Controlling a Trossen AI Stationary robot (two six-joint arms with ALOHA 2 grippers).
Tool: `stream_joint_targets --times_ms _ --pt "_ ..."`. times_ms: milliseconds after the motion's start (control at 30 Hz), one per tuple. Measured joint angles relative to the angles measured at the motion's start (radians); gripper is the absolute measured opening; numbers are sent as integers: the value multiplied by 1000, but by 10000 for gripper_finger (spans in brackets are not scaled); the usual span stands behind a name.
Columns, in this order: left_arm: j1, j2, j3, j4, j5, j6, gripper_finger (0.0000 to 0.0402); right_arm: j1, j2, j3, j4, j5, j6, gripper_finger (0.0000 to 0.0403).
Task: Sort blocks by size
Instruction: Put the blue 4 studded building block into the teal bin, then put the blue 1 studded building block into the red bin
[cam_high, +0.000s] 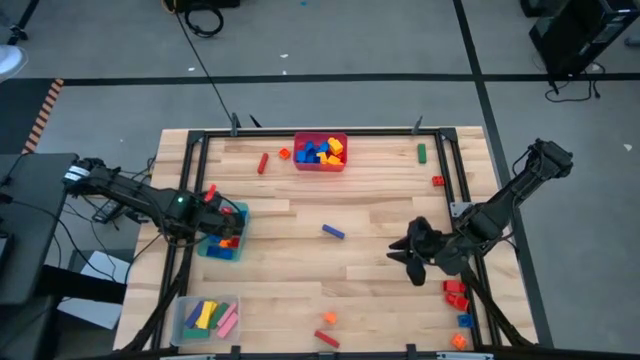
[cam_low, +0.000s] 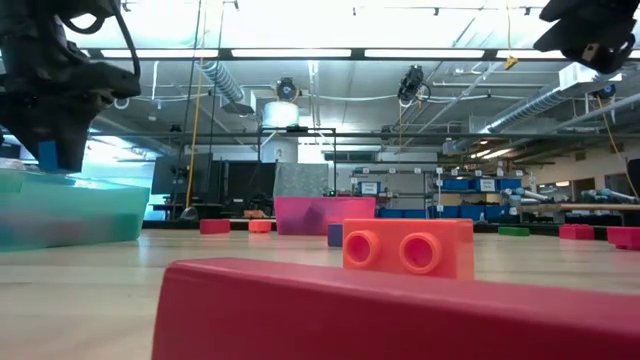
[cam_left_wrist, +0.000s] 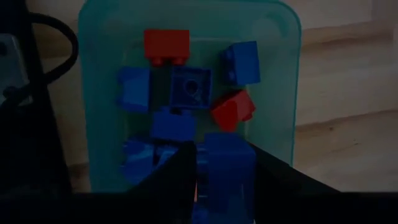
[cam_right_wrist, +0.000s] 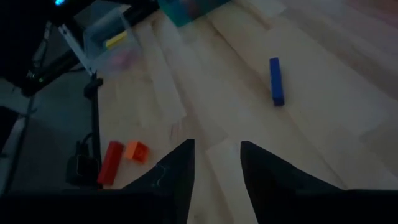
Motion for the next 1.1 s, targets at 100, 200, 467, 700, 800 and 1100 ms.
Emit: stream_joint_targets --times_ms 100,200,467,700,800,1100 --pt "0 1 -15 21 0 -45 130 0 0 0 0 -42 -9 144" --pt "0 12 -18 23 0 -60 146 0 0 0 -1 -86 -13 144" --pt "0 32 -21 35 -12 -64 177 0 0 0 -1 -182 -38 144" --pt "0 29 -21 55 21 -55 177 -2 0 0 -124 -288 -19 137" --pt "0 29 -19 73 -17 30 177 -11 -1 0 -222 -311 17 140" --pt "0 29 110 66 -65 370 177 -80 19 0 -476 -381 11 189"
